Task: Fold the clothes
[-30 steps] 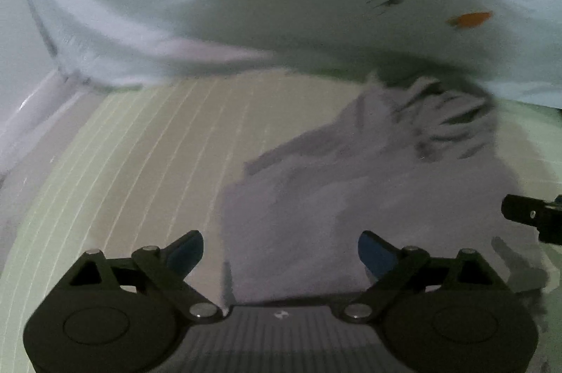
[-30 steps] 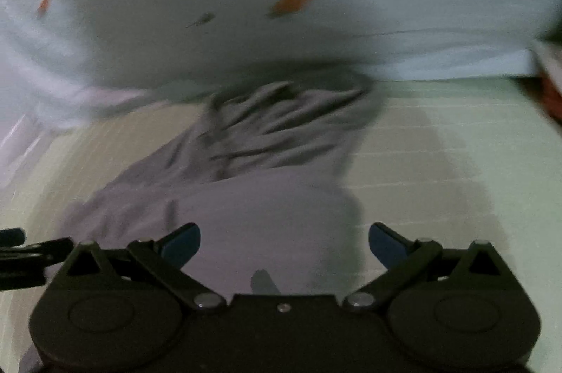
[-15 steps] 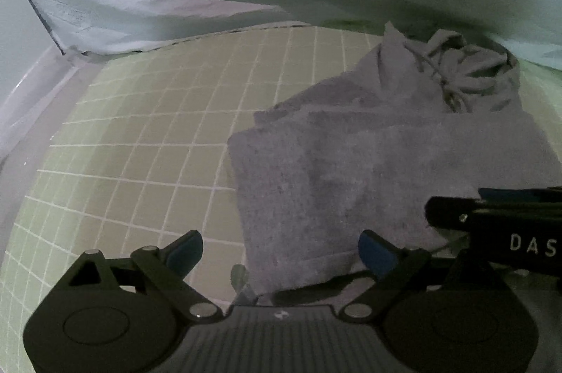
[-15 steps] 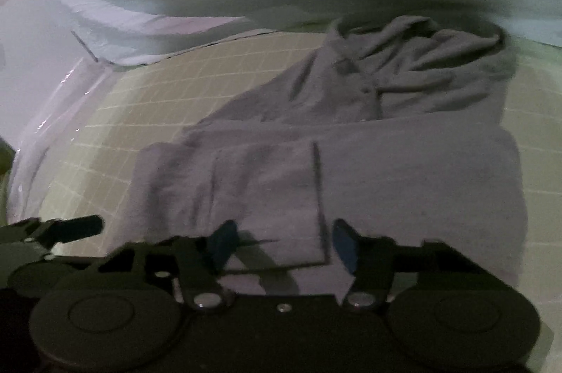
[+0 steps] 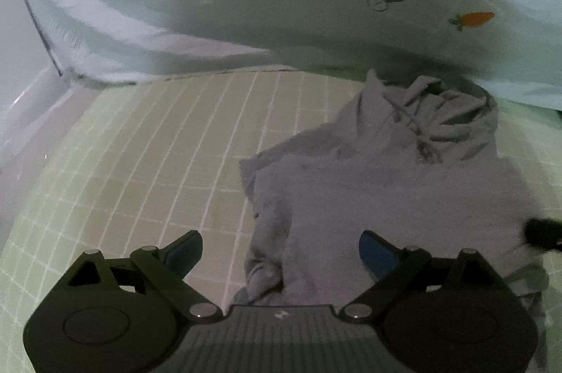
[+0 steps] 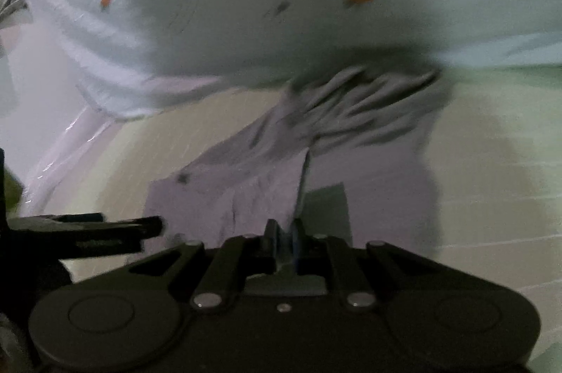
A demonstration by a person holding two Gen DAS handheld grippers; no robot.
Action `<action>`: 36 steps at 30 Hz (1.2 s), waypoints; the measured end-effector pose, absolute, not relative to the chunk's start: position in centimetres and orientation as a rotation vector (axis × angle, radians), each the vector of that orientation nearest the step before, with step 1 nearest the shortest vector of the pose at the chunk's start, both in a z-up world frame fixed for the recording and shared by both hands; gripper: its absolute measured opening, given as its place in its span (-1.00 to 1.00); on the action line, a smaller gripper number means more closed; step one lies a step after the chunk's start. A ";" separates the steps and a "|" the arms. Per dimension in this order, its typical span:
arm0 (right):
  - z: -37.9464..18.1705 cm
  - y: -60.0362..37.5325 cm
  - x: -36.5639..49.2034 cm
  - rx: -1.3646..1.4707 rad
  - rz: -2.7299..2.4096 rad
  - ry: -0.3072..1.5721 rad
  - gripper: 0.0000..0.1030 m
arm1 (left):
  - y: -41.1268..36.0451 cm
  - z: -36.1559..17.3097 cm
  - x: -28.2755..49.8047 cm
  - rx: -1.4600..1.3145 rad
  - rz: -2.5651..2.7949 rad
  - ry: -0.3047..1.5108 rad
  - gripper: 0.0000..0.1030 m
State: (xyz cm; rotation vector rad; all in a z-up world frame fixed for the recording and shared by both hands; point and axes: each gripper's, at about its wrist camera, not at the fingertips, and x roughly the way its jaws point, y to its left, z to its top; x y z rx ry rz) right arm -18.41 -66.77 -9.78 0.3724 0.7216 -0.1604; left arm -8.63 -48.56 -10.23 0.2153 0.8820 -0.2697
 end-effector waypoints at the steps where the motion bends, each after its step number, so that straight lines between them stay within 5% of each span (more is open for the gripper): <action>1: -9.6 -67.4 -19.1 0.358 -0.198 0.716 -0.84 | -48.8 -10.4 -8.6 0.229 -0.273 0.887 0.86; 15: -13.8 -71.0 -19.8 0.444 -0.377 0.852 -0.73 | -48.2 -13.7 -7.9 0.193 -0.247 1.055 0.86; 18: -14.1 -71.3 -19.9 0.448 -0.394 0.873 -0.45 | -48.1 -13.3 -7.5 0.159 -0.250 1.053 0.86; 23: -13.6 -72.8 -20.0 0.473 -0.440 0.847 0.54 | -48.0 -12.0 -6.2 0.112 -0.281 1.024 0.86; 26: -13.0 -74.1 -19.8 0.486 -0.471 0.805 0.84 | -48.4 -11.2 -4.4 0.110 -0.299 0.985 0.89; 36: -11.8 -79.8 -12.3 0.407 -0.537 0.758 0.91 | -53.4 -10.0 6.1 0.069 -0.359 0.947 0.90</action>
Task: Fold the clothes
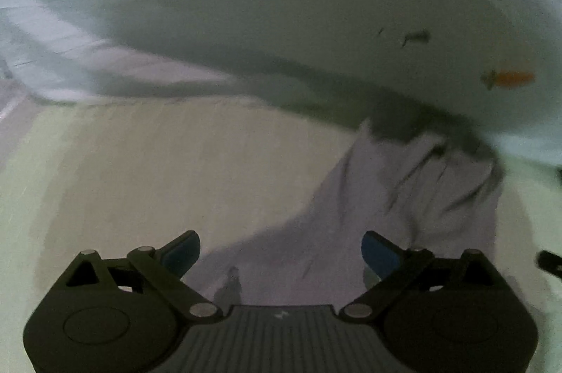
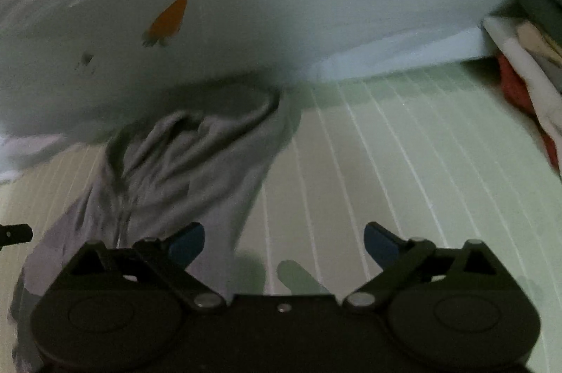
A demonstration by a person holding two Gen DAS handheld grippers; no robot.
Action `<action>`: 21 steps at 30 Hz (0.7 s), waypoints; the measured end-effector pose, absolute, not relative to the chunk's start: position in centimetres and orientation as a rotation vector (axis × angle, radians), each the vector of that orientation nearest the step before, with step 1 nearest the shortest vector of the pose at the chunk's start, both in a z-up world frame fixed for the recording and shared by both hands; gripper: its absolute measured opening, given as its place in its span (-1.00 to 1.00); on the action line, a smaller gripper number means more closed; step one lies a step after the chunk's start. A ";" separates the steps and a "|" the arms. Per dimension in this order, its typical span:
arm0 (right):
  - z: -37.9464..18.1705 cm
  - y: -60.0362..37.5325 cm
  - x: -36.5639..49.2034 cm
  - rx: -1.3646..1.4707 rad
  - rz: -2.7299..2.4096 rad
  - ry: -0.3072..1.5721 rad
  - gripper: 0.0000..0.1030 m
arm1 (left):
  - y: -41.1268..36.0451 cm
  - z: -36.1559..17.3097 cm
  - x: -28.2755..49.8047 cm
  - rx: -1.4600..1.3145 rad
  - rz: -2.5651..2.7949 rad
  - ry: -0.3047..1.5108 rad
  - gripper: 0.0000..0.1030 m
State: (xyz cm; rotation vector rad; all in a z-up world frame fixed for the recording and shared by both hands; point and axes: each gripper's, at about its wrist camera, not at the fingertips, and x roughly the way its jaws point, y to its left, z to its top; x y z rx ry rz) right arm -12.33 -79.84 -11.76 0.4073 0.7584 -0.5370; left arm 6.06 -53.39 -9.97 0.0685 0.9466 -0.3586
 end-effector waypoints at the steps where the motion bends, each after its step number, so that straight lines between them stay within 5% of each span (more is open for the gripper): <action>1: -11.7 -80.6 -11.3 0.412 -0.545 0.748 0.91 | -54.3 -10.0 7.2 0.070 -0.368 0.938 0.90; 11: -14.7 -86.3 -1.3 0.364 -0.623 0.795 0.92 | -63.1 -14.7 15.4 0.156 -0.320 1.000 0.92; 21: -16.2 -86.7 -2.7 0.191 -0.786 0.897 0.91 | -60.9 -14.7 15.0 0.294 -0.102 0.866 0.94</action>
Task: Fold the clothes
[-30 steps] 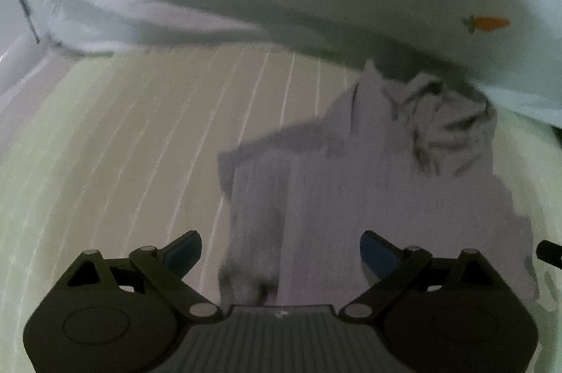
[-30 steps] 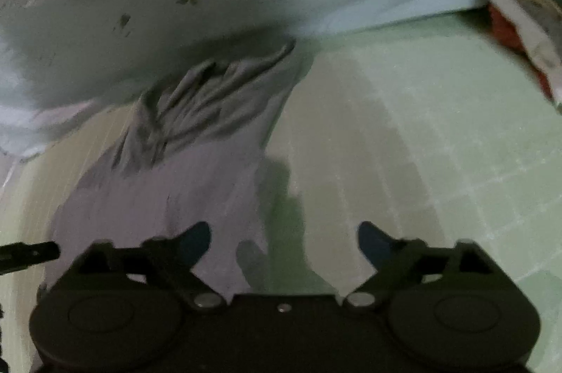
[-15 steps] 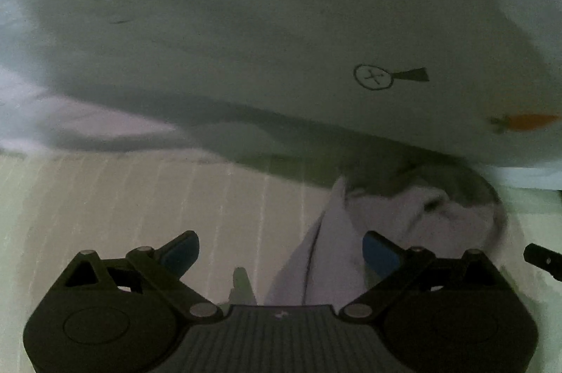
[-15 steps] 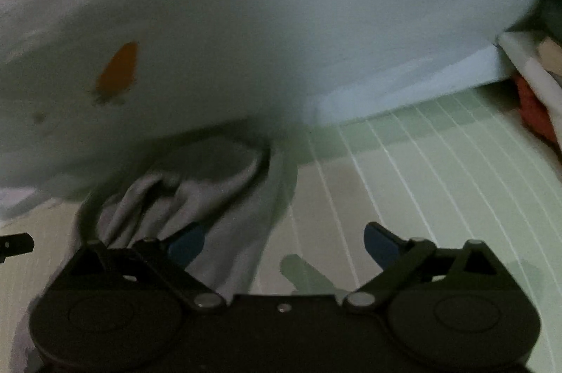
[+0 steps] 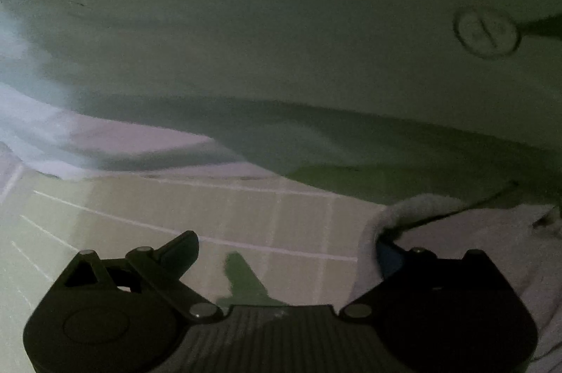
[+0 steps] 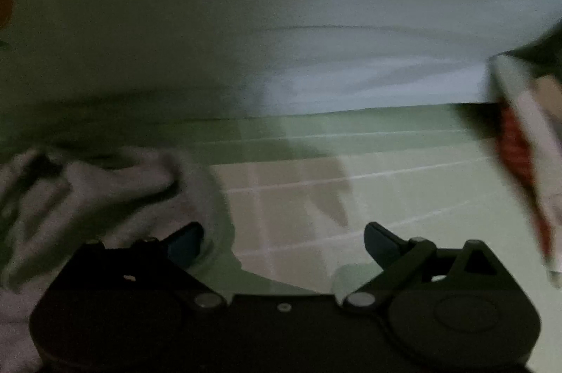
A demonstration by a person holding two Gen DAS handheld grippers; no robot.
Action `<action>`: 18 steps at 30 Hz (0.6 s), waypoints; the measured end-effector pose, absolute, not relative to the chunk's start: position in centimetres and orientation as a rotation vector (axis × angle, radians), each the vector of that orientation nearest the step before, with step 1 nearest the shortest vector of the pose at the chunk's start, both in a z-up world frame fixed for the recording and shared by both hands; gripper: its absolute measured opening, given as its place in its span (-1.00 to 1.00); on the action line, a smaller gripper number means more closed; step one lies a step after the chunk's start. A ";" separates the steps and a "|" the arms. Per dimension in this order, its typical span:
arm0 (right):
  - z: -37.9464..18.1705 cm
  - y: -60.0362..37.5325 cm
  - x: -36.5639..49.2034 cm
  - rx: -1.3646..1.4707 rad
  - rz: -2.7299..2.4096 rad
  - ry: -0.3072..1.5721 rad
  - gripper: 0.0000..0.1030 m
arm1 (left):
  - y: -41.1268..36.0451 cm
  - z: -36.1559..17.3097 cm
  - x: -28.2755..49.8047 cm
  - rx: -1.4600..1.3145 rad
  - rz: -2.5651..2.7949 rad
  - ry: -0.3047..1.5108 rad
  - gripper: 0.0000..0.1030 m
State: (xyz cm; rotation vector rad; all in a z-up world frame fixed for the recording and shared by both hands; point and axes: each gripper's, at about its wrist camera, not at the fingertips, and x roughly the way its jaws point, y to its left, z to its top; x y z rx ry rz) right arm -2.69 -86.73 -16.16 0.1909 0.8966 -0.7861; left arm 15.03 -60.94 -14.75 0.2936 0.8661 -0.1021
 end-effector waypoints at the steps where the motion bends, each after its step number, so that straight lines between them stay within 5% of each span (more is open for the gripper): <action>1: -15.8 -86.4 -3.2 0.176 -0.799 0.884 0.91 | -60.6 -14.2 14.5 0.296 -0.095 0.837 0.94; 9: -10.1 -81.0 -7.8 -0.015 -0.840 0.687 0.90 | -56.6 -7.8 6.7 0.211 -0.057 0.591 0.94; 18: -4.4 -74.9 -14.9 -0.062 -0.814 0.457 0.90 | -49.9 -4.4 -1.4 0.105 -0.001 0.542 0.94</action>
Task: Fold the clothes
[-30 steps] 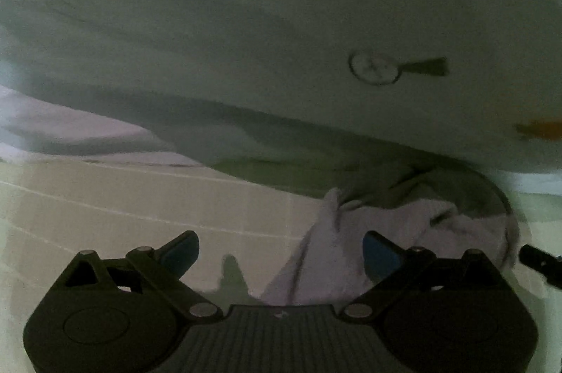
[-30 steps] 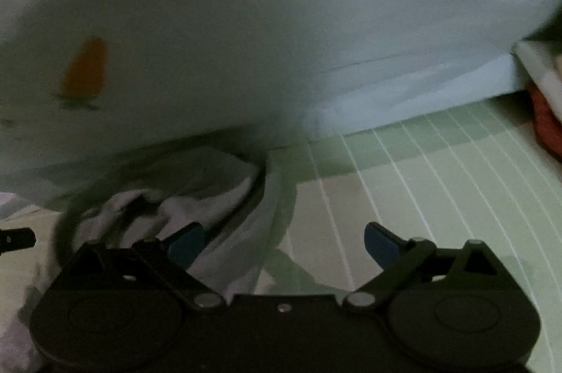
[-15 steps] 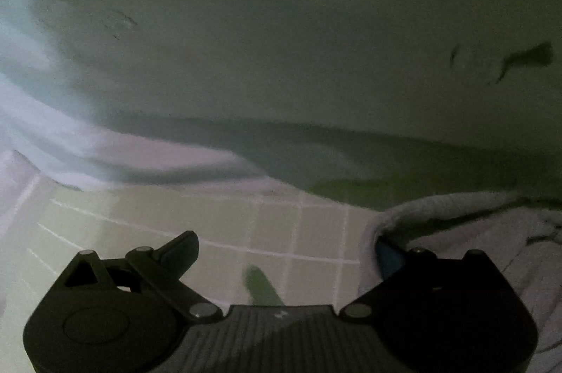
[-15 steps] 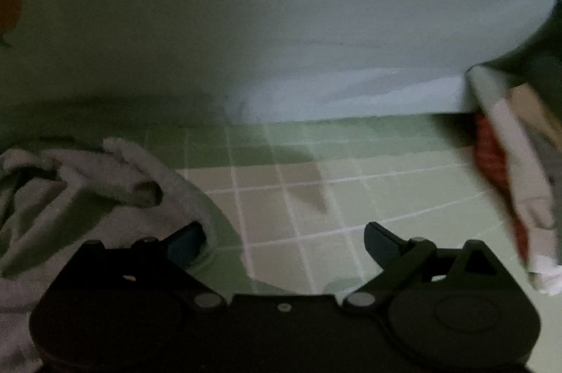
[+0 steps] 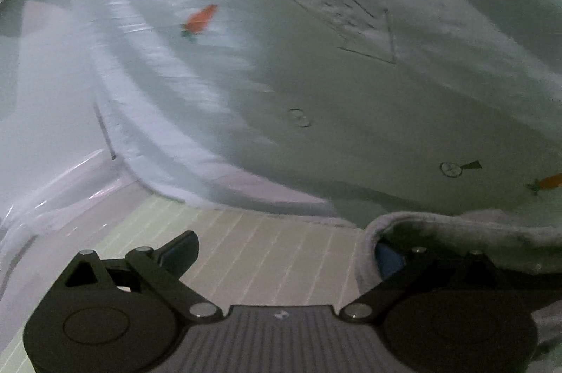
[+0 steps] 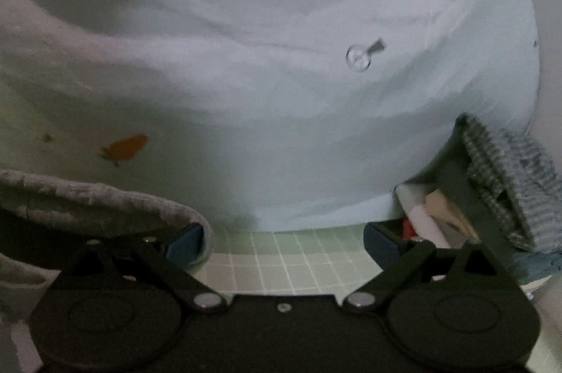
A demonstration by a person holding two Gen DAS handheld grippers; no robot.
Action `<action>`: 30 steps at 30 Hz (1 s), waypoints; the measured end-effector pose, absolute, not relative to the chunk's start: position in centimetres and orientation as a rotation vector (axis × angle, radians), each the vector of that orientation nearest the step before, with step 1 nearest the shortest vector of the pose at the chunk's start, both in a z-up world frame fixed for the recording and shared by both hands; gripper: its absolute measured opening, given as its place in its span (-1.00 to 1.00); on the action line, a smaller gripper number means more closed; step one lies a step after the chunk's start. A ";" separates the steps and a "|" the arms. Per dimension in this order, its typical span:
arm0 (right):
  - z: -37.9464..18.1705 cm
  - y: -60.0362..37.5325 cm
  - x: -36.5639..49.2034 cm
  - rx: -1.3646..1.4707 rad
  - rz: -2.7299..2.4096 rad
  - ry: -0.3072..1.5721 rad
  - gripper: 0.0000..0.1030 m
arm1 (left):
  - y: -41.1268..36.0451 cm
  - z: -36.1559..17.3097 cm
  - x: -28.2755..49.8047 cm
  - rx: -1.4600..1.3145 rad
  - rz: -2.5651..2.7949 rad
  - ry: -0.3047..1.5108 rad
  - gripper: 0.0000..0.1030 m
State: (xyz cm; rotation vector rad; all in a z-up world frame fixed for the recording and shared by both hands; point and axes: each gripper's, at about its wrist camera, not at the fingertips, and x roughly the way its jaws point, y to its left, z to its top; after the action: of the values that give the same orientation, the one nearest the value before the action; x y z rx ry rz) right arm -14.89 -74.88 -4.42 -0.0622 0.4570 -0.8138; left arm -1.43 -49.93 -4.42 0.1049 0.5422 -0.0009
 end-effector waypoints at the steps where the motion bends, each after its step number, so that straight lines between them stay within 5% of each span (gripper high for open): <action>1: -4.2 -74.1 -15.6 -0.073 -0.810 0.449 0.90 | -49.3 -4.4 -2.3 0.097 -0.002 0.548 0.94; 8: -5.0 -70.6 -20.5 -0.051 -0.788 0.448 0.90 | -45.6 -7.2 -5.3 0.078 0.006 0.675 0.94; 17: -10.3 -69.1 -24.3 0.045 -0.794 0.668 0.90 | -44.5 -10.7 -7.1 0.060 -0.022 0.871 0.93; 30: -10.4 -70.0 -22.4 0.137 -0.736 0.675 0.90 | -44.2 -7.9 -7.2 0.001 -0.098 0.792 0.93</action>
State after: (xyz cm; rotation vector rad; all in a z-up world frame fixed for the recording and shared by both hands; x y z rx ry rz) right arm -22.44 -69.98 -10.38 0.1366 0.6750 -0.7360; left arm -7.17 -44.21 -7.89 0.0008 0.7921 -0.0982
